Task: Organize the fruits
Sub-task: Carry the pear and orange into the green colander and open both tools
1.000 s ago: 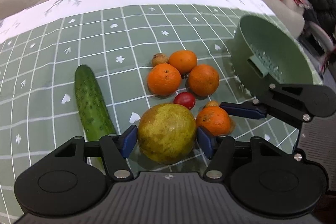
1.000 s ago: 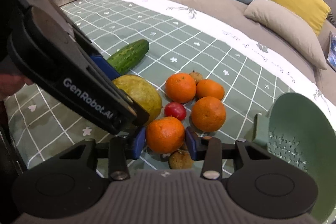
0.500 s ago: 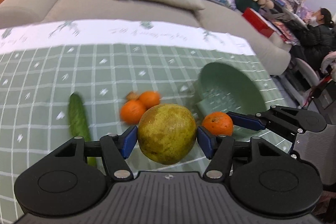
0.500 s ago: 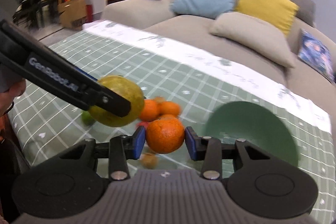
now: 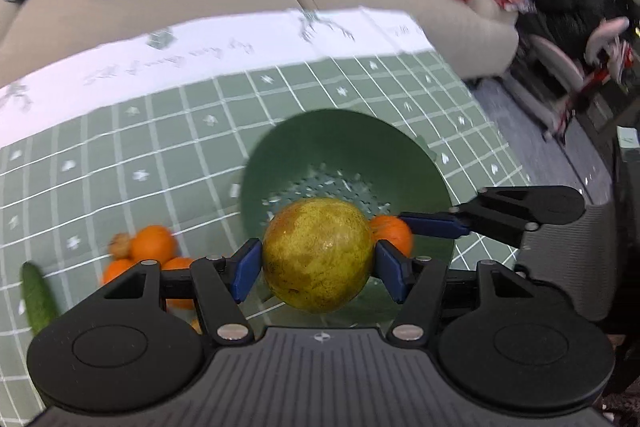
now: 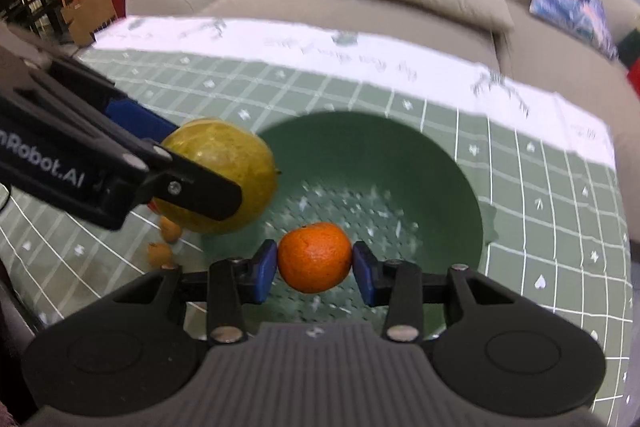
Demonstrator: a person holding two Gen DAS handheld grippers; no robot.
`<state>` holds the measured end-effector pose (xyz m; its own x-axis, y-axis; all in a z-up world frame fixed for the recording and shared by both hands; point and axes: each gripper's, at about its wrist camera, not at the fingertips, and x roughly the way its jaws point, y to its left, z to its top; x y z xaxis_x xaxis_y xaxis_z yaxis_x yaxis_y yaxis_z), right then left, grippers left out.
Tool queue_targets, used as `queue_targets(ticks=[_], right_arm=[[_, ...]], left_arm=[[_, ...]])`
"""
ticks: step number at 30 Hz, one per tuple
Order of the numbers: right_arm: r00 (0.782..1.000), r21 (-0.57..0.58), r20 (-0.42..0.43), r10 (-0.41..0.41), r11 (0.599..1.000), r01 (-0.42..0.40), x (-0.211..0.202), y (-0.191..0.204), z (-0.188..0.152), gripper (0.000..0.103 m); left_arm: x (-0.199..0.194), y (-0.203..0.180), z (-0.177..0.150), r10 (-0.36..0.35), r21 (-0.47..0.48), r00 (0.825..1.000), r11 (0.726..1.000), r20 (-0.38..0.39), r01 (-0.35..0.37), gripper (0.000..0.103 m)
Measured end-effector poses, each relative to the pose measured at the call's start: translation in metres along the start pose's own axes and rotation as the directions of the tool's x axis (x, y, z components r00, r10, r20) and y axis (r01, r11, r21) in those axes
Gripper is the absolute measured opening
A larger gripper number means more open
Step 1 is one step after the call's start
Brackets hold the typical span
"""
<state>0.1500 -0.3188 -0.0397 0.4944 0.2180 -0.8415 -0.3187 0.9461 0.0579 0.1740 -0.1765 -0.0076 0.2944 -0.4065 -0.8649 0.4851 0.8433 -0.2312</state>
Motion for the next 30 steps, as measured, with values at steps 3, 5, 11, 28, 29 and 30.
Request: queue_targets(ticks=[3,5,11,28,29,30], right_arm=[[0.999,-0.016,-0.041,0.014,1.000,-0.015,0.016,-0.009,-0.004,0.038],[0.998,-0.029,-0.066,0.021,0.999,-0.023,0.025,-0.012,-0.007,0.038],[0.992,-0.064,-0.121,0.032,0.997,-0.040,0.043,-0.017,-0.013,0.038],[0.984,-0.061,-0.180,0.012,0.998,-0.024,0.052,-0.014,-0.012,0.050],[0.984,-0.060,-0.180,0.006,0.998,-0.018,0.051,-0.013,-0.011,0.055],[0.984,-0.063,-0.178,0.002,0.998,-0.013,0.051,-0.012,-0.008,0.059]], left_arm=[[0.022,-0.006,0.010,0.026,0.029,0.998,0.999,-0.054,-0.025,0.071],[0.034,-0.009,0.013,0.038,0.048,0.996,0.998,-0.086,-0.034,0.070],[0.060,-0.011,0.017,0.065,0.084,0.985,0.995,-0.160,-0.052,0.071],[0.075,-0.014,0.019,0.127,0.138,0.969,0.986,-0.214,-0.098,0.073],[0.073,-0.014,0.020,0.123,0.135,0.970,0.986,-0.210,-0.095,0.073],[0.070,-0.013,0.020,0.122,0.135,0.971,0.986,-0.204,-0.095,0.073]])
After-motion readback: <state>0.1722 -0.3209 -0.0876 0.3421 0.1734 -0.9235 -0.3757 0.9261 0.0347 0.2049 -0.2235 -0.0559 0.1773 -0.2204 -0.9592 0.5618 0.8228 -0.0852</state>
